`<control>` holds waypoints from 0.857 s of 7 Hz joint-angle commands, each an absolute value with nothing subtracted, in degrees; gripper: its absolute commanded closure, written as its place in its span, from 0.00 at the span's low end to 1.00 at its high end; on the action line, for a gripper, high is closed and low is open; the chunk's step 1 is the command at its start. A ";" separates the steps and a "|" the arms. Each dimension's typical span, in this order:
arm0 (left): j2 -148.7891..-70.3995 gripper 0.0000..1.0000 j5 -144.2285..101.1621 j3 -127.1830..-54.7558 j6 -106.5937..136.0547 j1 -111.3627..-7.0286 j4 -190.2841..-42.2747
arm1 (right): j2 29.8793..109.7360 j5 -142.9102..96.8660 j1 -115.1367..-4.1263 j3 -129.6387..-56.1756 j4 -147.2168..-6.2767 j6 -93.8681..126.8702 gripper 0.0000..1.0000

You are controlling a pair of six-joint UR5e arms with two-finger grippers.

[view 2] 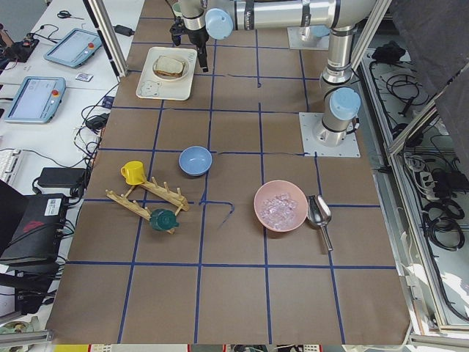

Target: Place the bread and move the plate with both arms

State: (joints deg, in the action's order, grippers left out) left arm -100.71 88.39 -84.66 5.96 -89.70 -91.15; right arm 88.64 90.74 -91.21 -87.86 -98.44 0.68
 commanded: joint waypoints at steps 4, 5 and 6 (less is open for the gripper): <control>-90.71 0.00 89.12 -89.74 0.88 -86.57 -94.83 | 90.09 90.44 -91.41 -87.54 -94.31 0.36 0.00; -90.36 0.00 89.12 -89.91 0.79 -86.66 -95.01 | 90.09 90.44 -91.23 -87.80 -95.09 -0.26 0.00; -90.18 0.00 88.51 -90.09 0.79 -86.57 -94.92 | 90.09 90.44 -91.14 -87.80 -95.10 -0.26 0.00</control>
